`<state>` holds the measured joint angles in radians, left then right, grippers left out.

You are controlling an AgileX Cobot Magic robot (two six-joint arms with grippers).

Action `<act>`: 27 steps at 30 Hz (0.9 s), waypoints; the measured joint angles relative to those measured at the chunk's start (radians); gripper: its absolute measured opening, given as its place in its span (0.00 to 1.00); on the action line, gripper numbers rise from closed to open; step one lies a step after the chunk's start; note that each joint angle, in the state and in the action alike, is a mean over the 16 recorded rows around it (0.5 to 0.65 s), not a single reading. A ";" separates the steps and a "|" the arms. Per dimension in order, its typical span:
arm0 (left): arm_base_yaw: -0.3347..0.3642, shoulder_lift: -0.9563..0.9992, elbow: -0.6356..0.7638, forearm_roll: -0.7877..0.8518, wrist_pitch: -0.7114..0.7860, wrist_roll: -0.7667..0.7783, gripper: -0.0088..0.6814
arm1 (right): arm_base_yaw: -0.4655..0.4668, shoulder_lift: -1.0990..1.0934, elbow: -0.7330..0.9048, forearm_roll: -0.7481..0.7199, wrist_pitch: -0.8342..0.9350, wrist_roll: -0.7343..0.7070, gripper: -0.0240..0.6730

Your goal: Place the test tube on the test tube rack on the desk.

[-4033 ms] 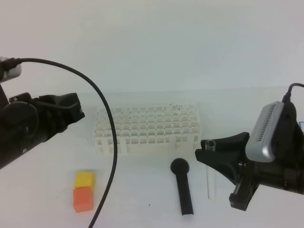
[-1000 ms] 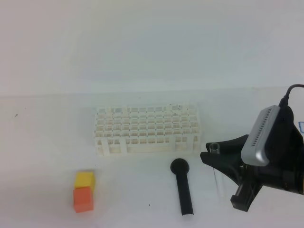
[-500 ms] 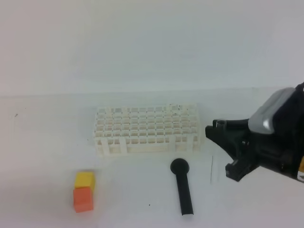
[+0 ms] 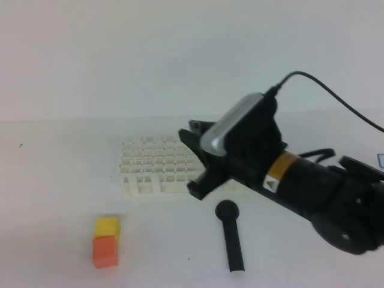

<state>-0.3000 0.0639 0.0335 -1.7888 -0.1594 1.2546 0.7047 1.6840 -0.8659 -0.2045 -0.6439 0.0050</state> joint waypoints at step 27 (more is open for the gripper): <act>0.000 0.000 0.000 0.002 0.000 -0.019 0.01 | 0.119 0.484 -0.598 -0.039 -0.035 0.099 0.21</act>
<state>-0.3000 0.0639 0.0335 -1.7870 -0.1594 1.2354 0.8233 2.1679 -1.4641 -0.2437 -0.6791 0.1037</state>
